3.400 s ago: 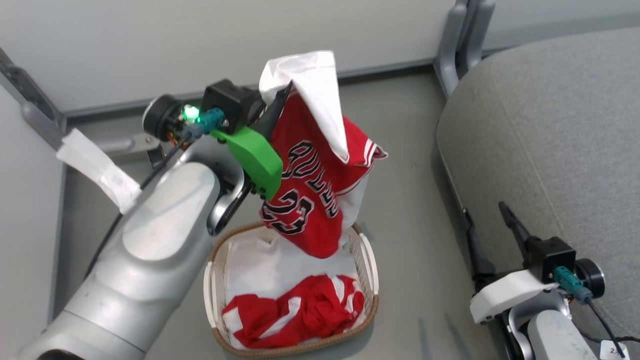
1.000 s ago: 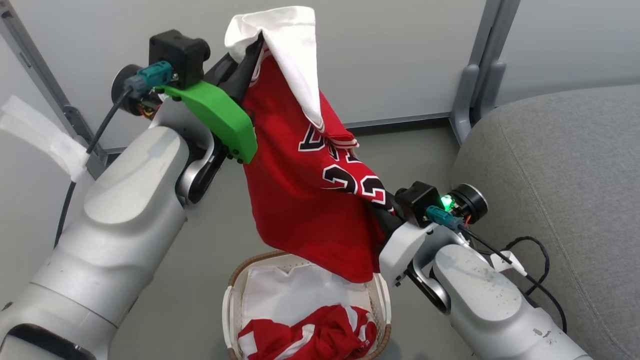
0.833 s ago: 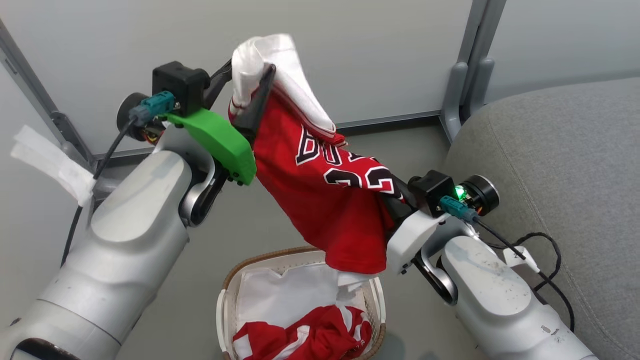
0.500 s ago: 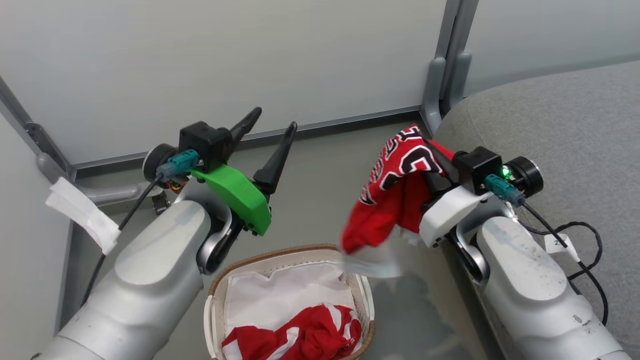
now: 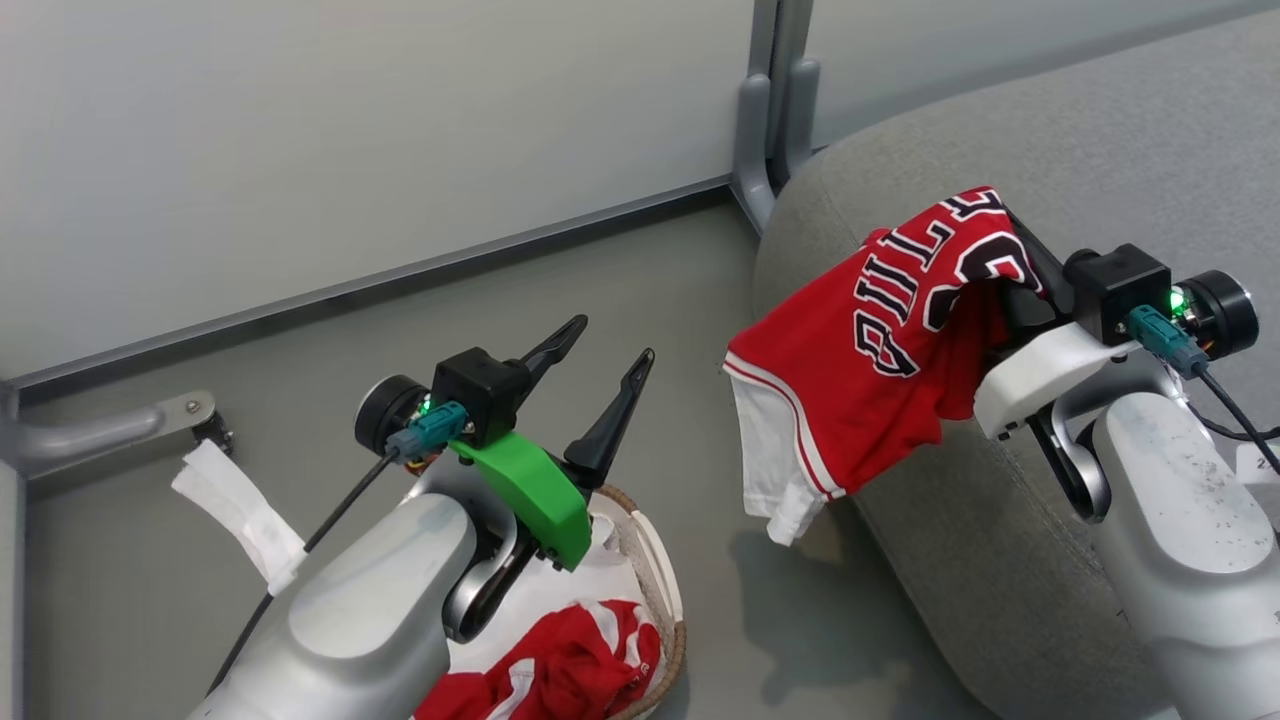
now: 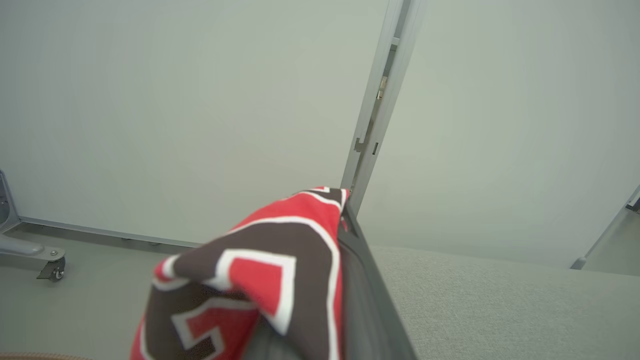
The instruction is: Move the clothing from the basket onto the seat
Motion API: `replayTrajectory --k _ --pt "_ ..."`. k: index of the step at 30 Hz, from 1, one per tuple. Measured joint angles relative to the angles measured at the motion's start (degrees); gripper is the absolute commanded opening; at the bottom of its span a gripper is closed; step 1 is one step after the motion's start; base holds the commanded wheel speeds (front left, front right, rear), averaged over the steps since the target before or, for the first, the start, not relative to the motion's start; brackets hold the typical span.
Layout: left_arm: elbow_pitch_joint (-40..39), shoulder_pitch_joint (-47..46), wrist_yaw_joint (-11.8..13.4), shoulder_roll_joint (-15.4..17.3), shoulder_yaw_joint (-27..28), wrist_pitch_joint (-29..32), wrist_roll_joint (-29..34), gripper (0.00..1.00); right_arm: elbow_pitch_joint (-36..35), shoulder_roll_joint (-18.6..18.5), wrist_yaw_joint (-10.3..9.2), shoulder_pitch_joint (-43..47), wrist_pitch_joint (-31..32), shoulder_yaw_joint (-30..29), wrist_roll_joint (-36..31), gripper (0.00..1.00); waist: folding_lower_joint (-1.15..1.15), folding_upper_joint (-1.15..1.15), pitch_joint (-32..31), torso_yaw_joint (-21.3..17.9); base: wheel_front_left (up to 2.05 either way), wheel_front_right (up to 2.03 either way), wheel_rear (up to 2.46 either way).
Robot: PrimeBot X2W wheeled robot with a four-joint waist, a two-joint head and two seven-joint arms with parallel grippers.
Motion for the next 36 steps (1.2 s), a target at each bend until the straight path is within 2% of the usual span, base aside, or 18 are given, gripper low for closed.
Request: replayTrajectory --k 12,19,27,36 --pt "-0.36 0.05 0.0 -1.24 -2.34 -0.1 2.16 1.0 -2.88 -0.73 0.0 0.56 0.0 -1.14 0.13 0.0 0.0 0.0 4.1 -8.72 0.0 0.0 0.0" --pt "-0.26 -1.26 -0.01 -1.25 -3.23 0.16 3.13 1.0 -3.31 -0.08 0.0 0.36 -0.01 -1.62 0.47 0.0 0.0 0.0 7.83 -11.51 0.0 0.0 0.0" --pt "-1.11 -3.67 0.07 -0.68 -3.65 0.69 3.99 1.0 0.74 -0.47 0.0 -6.47 0.19 -1.7 2.05 0.0 0.0 0.0 12.42 -11.34 0.0 0.0 0.0" --pt "-5.0 -6.71 1.86 2.3 -2.55 1.08 5.81 1.0 7.06 -7.06 0.01 -24.96 3.86 -0.64 3.34 0.0 0.01 0.0 18.29 -8.59 0.0 0.0 0.0"
